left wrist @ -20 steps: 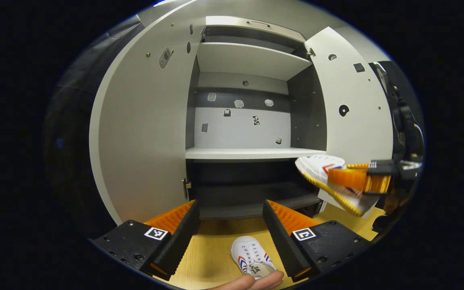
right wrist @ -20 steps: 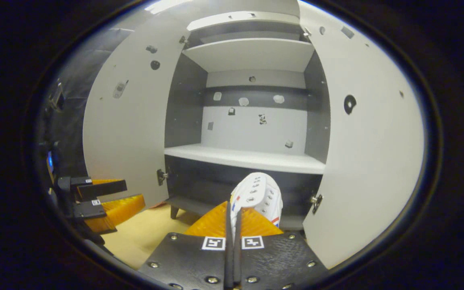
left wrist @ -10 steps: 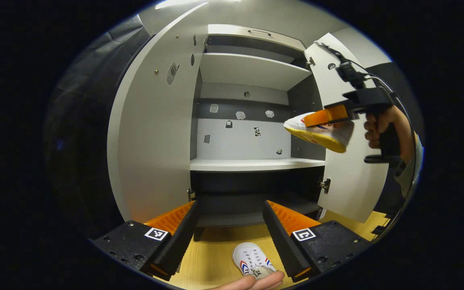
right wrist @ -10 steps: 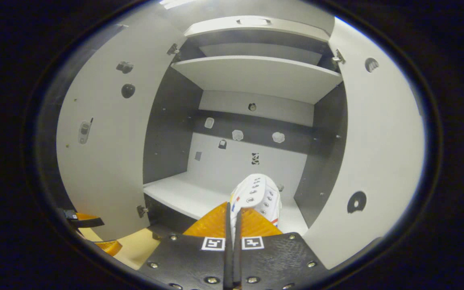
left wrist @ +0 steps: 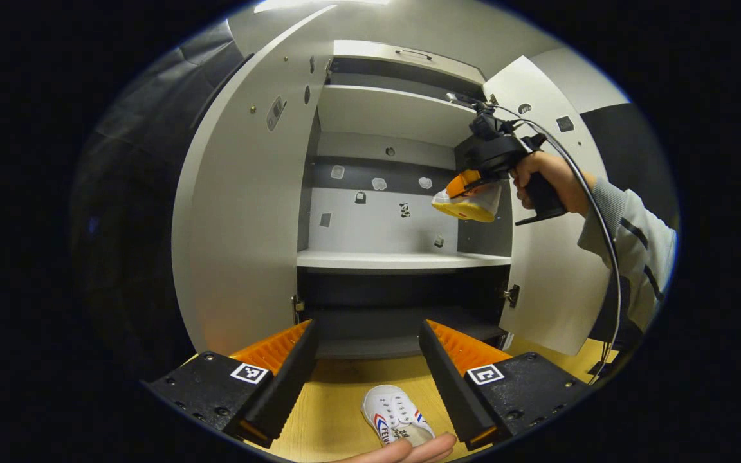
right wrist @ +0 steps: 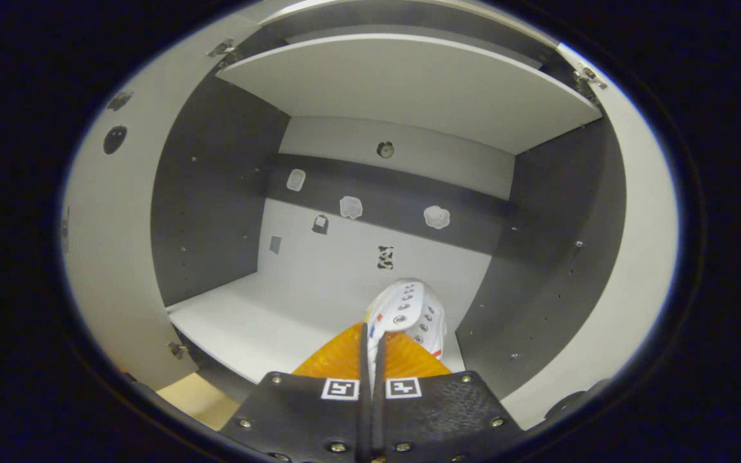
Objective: Grab one shoe with the right hand and put it into the shoe cabinet, grab the other shoe with the left hand and put it into the shoe cabinet; then close the right door with the right hand and the left door with the left hand.
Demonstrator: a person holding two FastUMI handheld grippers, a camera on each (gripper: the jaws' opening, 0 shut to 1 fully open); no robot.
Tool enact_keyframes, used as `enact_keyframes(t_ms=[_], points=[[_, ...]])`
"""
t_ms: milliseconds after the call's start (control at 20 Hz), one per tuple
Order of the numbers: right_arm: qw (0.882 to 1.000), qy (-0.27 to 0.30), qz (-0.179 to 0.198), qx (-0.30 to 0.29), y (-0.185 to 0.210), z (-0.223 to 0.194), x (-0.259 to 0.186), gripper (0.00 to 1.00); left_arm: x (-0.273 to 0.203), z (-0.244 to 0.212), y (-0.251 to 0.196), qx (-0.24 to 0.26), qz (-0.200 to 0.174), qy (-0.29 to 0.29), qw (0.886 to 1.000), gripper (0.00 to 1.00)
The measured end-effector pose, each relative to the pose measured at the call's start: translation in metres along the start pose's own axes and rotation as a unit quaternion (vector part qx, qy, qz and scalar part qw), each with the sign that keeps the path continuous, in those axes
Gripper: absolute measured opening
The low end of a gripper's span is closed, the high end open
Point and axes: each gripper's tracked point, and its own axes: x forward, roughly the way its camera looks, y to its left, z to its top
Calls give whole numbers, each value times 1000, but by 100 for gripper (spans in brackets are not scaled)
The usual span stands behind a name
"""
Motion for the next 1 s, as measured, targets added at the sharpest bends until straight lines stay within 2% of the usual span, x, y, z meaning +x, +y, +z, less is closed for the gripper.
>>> enact_keyframes(t_ms=[300, 500, 650, 700, 750, 800, 900, 1000], points=[[999, 46, 11, -9, 5, -41, 60, 1, -3, -10, -4, 12, 8, 8, 1000, 96], [998, 59, -7, -10, 6, -58, 88, 1, -2, -12, -4, 15, 12, 11, 1000, 96], [997, 55, -3, -58, 10, -63, 94, 11, -2, -21, -6, 17, 10, 24, 1000, 96], [997, 62, 2, -53, 11, -67, 93, 13, -3, -25, -7, 20, 8, 31, 999, 96], [997, 68, -4, -47, 9, -70, 93, 19, -2, -27, -7, 23, 9, 36, 999, 96], [998, 44, -14, -44, 5, -59, 94, 31, -2, -28, -6, 25, 12, 37, 999, 96], [998, 1, -40, -44, -8, -36, 82, 86, -1, -31, -2, 24, 16, 42, 999, 96], [999, -23, -40, -23, -9, -26, 58, 88, 0, -39, 0, 23, 20, 55, 998, 96]])
